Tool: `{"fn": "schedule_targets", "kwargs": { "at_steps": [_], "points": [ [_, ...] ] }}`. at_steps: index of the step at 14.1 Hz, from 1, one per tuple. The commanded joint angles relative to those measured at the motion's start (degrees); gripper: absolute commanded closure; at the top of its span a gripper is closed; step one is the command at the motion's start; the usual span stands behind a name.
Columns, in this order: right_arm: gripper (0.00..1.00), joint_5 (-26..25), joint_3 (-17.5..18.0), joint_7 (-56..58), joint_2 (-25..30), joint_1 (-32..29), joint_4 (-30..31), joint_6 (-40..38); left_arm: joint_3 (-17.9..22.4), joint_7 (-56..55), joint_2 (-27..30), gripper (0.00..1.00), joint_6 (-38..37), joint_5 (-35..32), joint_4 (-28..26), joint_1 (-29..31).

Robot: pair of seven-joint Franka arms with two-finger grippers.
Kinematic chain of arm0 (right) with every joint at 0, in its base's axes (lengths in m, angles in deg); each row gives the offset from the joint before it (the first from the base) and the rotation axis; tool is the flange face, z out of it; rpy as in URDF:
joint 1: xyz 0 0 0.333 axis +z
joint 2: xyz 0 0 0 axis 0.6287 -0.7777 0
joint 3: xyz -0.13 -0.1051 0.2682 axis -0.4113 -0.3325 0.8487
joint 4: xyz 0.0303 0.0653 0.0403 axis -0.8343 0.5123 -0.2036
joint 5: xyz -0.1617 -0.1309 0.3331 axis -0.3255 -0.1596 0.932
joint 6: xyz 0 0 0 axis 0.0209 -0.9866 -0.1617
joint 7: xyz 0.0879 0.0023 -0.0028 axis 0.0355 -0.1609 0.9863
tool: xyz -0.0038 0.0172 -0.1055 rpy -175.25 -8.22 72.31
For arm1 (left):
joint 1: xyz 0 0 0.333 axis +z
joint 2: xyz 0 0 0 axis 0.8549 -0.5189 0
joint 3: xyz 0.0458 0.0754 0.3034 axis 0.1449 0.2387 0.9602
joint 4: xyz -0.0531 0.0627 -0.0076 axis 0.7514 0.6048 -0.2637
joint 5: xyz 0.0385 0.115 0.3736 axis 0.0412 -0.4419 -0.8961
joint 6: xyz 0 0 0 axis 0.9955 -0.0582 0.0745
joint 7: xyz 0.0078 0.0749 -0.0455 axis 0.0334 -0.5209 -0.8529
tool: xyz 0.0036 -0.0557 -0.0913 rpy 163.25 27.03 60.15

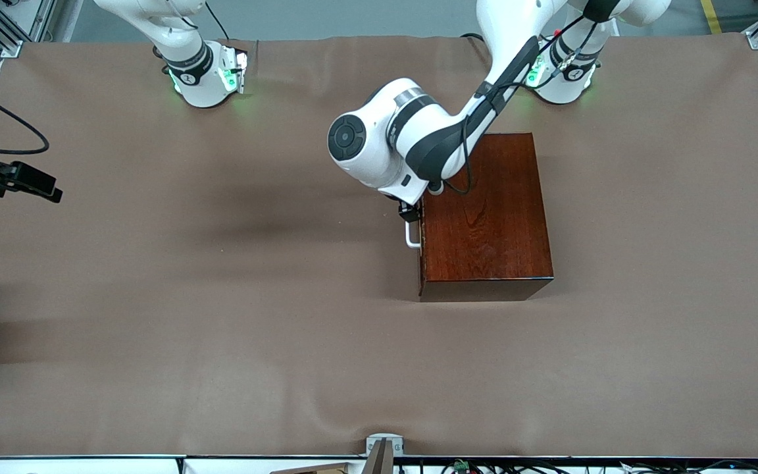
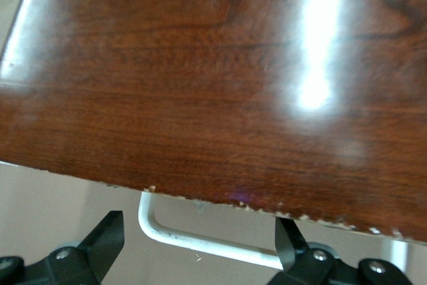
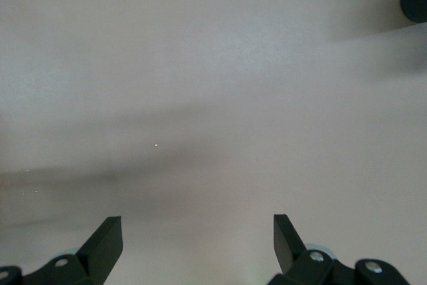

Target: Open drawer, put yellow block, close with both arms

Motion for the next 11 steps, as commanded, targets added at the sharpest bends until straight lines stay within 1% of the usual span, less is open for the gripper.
{"fn": "schedule_targets", "kwargs": {
  "at_steps": [1, 3, 8, 11],
  "points": [
    [0.0, -1.1, -0.9, 0.0, 0.6, 0.6, 0.0, -0.5, 0.0, 3.5, 4.7, 0.0, -2.3, -1.0, 0.2, 3.1],
    [0.0, -1.0, -0.9, 0.0, 0.6, 0.6, 0.1, -0.5, 0.2, 7.8, 6.6, 0.0, -1.7, -1.2, 0.1, 6.2],
    [0.0, -1.0, -0.9, -0.4, 0.6, 0.6, 0.0, -0.4, 0.3, 19.9, 7.1, 0.0, 1.6, -1.4, 0.0, 15.1],
    [0.0, -1.0, -0.8, -0.6, 0.6, 0.7, -0.2, -0.4, -0.1, 27.8, 9.2, 0.0, 3.5, -1.6, -0.2, 21.1]
  ]
}}
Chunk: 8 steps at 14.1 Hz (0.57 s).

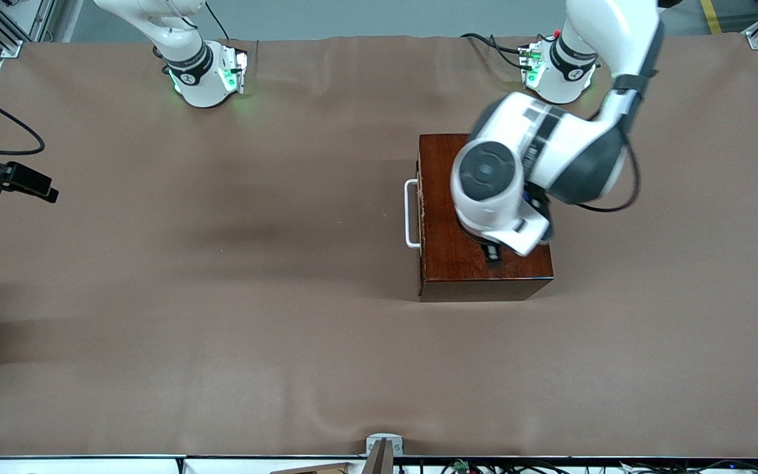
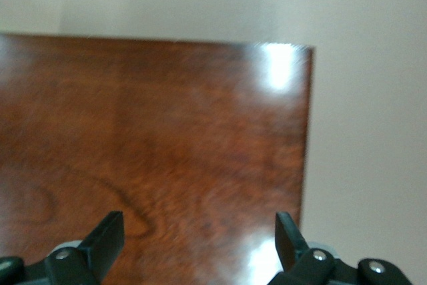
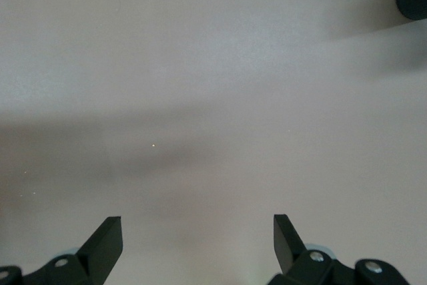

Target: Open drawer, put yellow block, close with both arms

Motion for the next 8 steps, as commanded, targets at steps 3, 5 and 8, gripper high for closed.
{"fn": "schedule_targets", "kwargs": {
  "at_steps": [3, 5, 8],
  "points": [
    [0.0, -0.9, -0.3, -0.7, 0.6, 0.7, -0.2, -0.4, -1.3, 15.2, 4.8, 0.0, 1.3, -0.4, -1.7, 9.8],
    [0.0, -0.9, -0.3, -0.7, 0.6, 0.5, -0.2, -0.4, -1.3, 22.1, 6.5, 0.0, 1.2, 0.9, -2.5, 13.7],
    [0.0, -0.9, -0.3, -0.7, 0.6, 0.6, -0.2, -0.4, -1.3, 31.3, 9.4, 0.0, 0.5, 1.3, -3.5, 17.1]
  ]
}}
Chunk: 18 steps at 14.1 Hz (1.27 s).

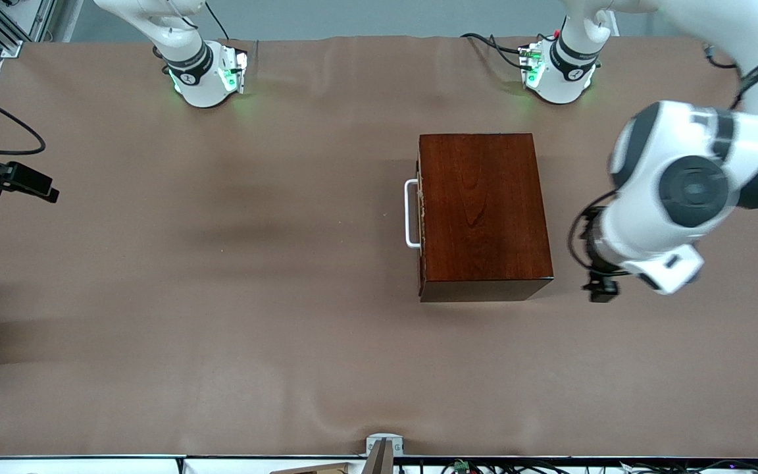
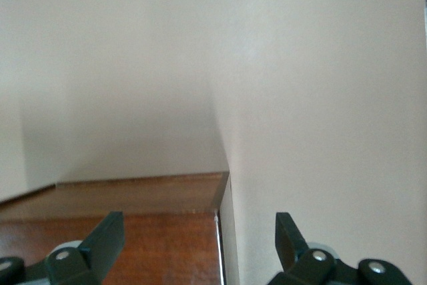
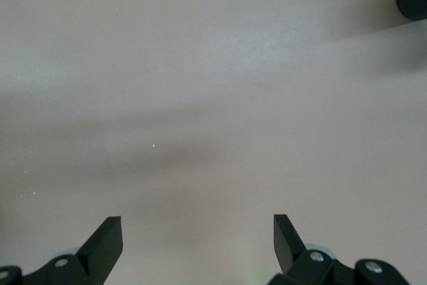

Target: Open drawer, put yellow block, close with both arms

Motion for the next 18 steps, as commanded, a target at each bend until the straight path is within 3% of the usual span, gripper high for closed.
{"fn": "schedule_targets", "kwargs": {
  "at_steps": [1, 7, 10, 13, 15, 18],
  "points": [
    [0.0, -0.9, -0.3, -0.7, 0.6, 0.5, -0.2, -0.4, -0.9, 8.2, 4.8, 0.0, -0.9, 0.7, -3.4, 2.8],
    [0.0, -0.7, -0.3, -0.7, 0.6, 0.5, -0.2, -0.4, -0.6, 35.3, 17.6, 0.0, -1.1, 5.8, -12.5, 10.0],
    [0.0, -0.5, -0.3, -0.7, 0.6, 0.4, -0.3, -0.4, 1.9, 48.0, 24.3, 0.0, -1.1, 8.0, -18.1, 9.3],
    [0.0, -0.5, -0.3, -0.7, 0.6, 0.4, -0.3, -0.4, 8.2, 59.0, 30.6, 0.0, -1.0, 10.1, -23.4, 4.4],
    [0.0, -0.4, -0.3, -0.7, 0.6, 0.4, -0.3, -0.4, 8.7, 68.6, 33.7, 0.0, -1.0, 10.2, -26.7, 4.5],
    [0.0, -0.5, -0.3, -0.6, 0.6, 0.5, -0.3, -0.4, 7.8, 79.3, 34.0, 0.0, -2.2, 10.3, -26.4, 6.0]
  ]
}}
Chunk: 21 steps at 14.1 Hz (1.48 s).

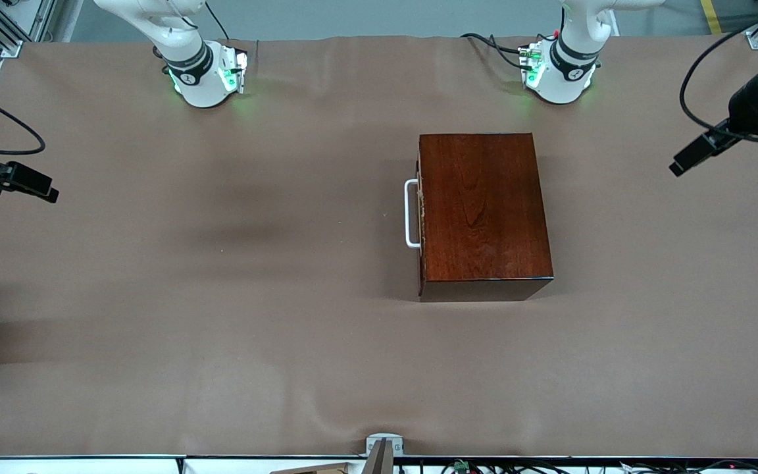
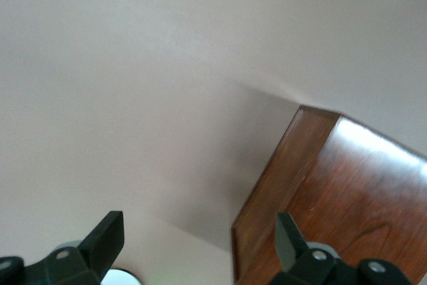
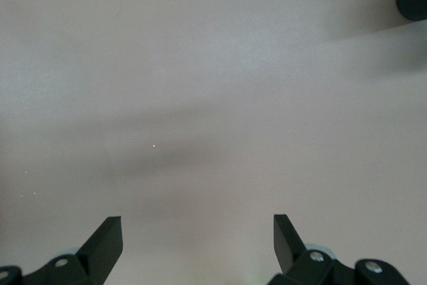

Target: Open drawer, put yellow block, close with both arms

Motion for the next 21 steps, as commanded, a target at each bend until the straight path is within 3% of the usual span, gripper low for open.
{"fn": "schedule_targets", "kwargs": {
  "at_steps": [1, 5, 8, 21],
  "points": [
    [0.0, -0.5, -0.4, -0.7, 0.6, 0.3, -0.2, -0.4, -0.6, 9.5, 1.4, 0.0, -0.4, 1.0, -1.6, 0.8],
    [0.0, -0.4, -0.3, -0.6, 0.6, 0.5, -0.2, -0.4, -0.7, 24.3, 0.7, 0.0, -3.3, 1.0, -0.6, 0.8],
    [0.0, -0.3, -0.3, -0.7, 0.6, 0.6, -0.2, -0.4, -0.7, 29.3, 0.3, 0.0, -3.3, 0.5, -0.4, 0.7],
    [0.0, -0.3, -0.3, -0.7, 0.6, 0.5, -0.2, -0.4, -1.3, 23.8, -2.4, 0.0, -3.1, 0.9, 2.1, 1.0]
  ]
}}
